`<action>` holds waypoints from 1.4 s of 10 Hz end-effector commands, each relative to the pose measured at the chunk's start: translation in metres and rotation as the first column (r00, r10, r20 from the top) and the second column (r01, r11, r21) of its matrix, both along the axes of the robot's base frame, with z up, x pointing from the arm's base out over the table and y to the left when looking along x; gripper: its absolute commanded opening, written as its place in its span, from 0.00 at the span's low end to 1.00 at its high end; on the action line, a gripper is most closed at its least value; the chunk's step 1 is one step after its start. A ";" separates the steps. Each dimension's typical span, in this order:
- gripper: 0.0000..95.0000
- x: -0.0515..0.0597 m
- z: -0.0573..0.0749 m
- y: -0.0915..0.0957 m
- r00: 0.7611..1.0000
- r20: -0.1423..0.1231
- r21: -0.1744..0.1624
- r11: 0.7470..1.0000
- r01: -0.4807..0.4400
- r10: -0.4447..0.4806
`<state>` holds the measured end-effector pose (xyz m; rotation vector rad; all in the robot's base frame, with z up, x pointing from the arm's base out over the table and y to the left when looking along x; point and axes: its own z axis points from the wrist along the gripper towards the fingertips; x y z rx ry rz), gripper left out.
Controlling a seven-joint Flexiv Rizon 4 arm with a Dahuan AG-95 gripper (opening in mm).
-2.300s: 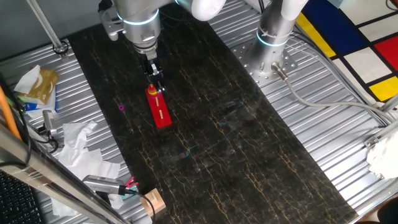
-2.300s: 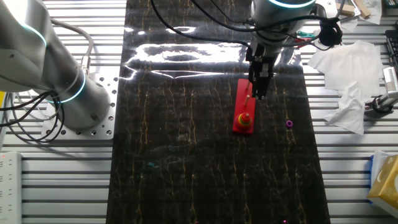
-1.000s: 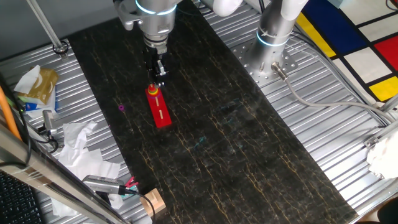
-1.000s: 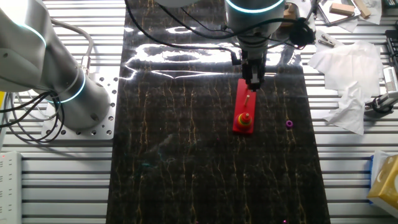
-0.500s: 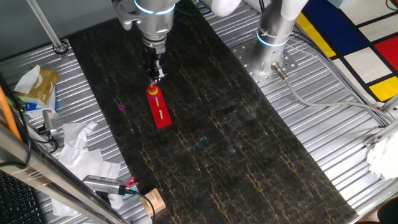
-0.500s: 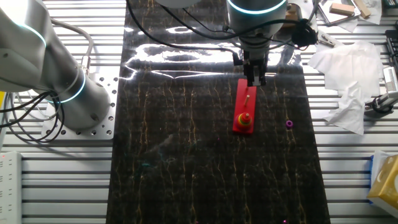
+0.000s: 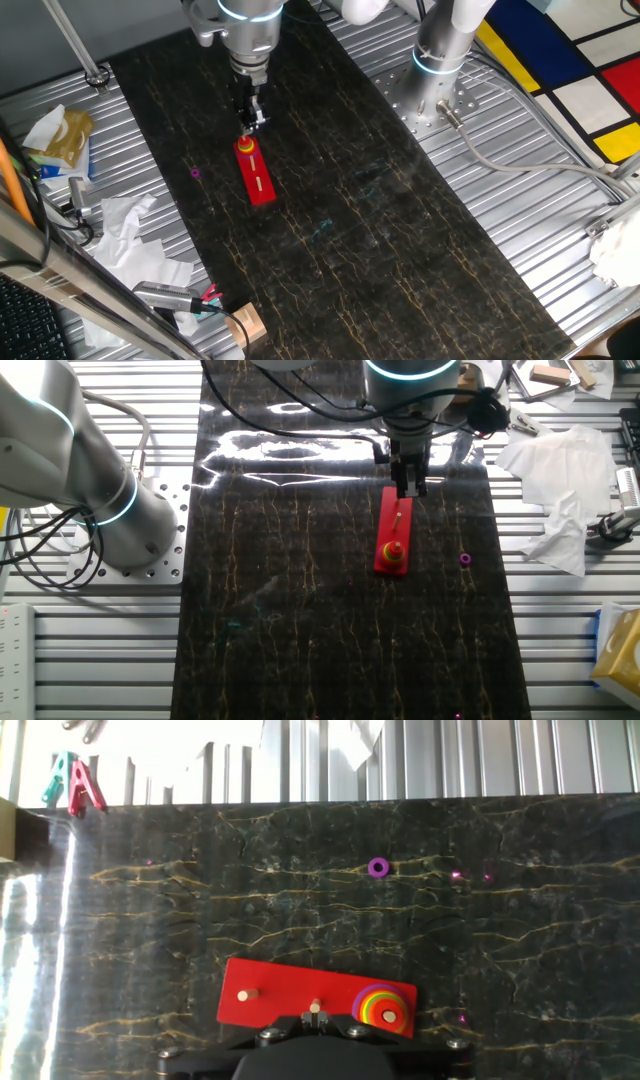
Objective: Take out one Hanoi block and throw it aside
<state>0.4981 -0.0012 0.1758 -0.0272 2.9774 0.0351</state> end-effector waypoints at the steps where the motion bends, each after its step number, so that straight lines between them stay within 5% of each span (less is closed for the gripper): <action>1: 0.00 0.000 0.001 0.000 1.000 0.000 -0.004 1.000 0.007 -0.007; 2: 0.00 -0.001 0.001 0.000 1.000 0.000 -0.004 1.000 0.007 -0.007; 3: 0.20 -0.001 0.002 0.001 1.000 0.000 -0.004 1.000 0.006 -0.006; 11: 0.20 0.005 0.009 -0.003 1.000 -0.014 -0.004 1.000 -0.002 0.002; 12: 0.40 0.006 0.010 -0.003 1.000 -0.012 -0.004 1.000 -0.004 0.004; 14: 0.40 0.008 0.007 -0.005 1.000 -0.003 -0.003 1.000 -0.011 0.011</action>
